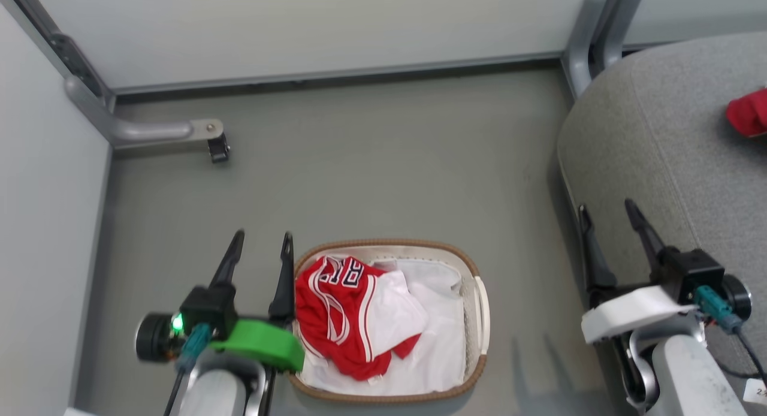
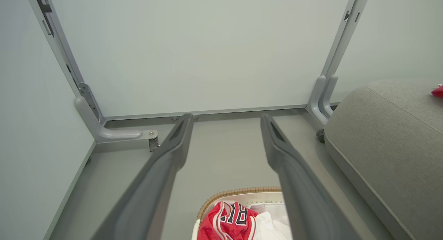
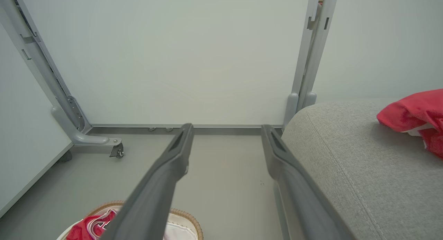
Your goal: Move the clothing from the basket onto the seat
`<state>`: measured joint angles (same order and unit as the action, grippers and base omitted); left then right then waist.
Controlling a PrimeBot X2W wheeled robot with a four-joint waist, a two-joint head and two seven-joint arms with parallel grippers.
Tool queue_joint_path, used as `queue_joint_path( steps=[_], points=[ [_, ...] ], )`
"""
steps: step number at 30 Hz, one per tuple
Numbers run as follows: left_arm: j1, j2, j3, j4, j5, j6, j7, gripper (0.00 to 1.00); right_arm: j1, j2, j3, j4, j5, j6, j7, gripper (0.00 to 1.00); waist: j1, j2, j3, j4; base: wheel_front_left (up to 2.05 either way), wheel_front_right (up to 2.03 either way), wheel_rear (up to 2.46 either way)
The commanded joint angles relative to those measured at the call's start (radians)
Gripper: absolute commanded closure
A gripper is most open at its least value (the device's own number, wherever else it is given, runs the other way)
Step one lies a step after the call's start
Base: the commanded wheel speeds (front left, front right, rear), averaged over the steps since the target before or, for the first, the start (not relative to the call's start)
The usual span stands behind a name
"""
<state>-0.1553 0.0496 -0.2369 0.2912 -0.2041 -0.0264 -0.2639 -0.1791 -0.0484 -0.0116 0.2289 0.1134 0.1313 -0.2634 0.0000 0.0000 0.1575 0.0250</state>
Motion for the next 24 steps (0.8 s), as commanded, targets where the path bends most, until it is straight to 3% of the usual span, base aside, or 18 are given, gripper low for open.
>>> queue_joint_path(
  steps=[1, 9, 14, 24],
  points=[
    [-0.047, 0.002, -0.01, 0.013, 0.014, -0.006, -0.001, 0.0, -0.02, -0.003, -0.006, -0.014, -0.008, -0.001, -0.002, 0.0, 0.0, 0.0, 0.077, -0.026, 0.0, 0.0, 0.0],
    [-0.315, 0.012, -0.061, 0.221, 0.073, -0.03, 0.019, 0.0, -0.131, -0.003, -0.007, -0.085, -0.004, -0.001, -0.002, 0.0, 0.0, 0.0, 0.296, -0.088, 0.0, 0.0, 0.0],
    [-0.457, 0.024, -0.097, 0.378, 0.103, -0.05, 0.094, 0.0, -0.188, -0.003, 0.012, -0.102, 0.037, -0.001, -0.002, 0.0, 0.0, 0.0, 0.424, -0.134, 0.0, 0.0, 0.0],
    [-0.605, 0.048, -0.178, 0.624, 0.168, -0.066, 0.189, 0.0, -0.264, -0.003, 0.051, -0.119, 0.089, -0.001, -0.002, 0.0, 0.0, 0.0, 0.585, -0.215, 0.0, 0.0, 0.0]
  ],
)
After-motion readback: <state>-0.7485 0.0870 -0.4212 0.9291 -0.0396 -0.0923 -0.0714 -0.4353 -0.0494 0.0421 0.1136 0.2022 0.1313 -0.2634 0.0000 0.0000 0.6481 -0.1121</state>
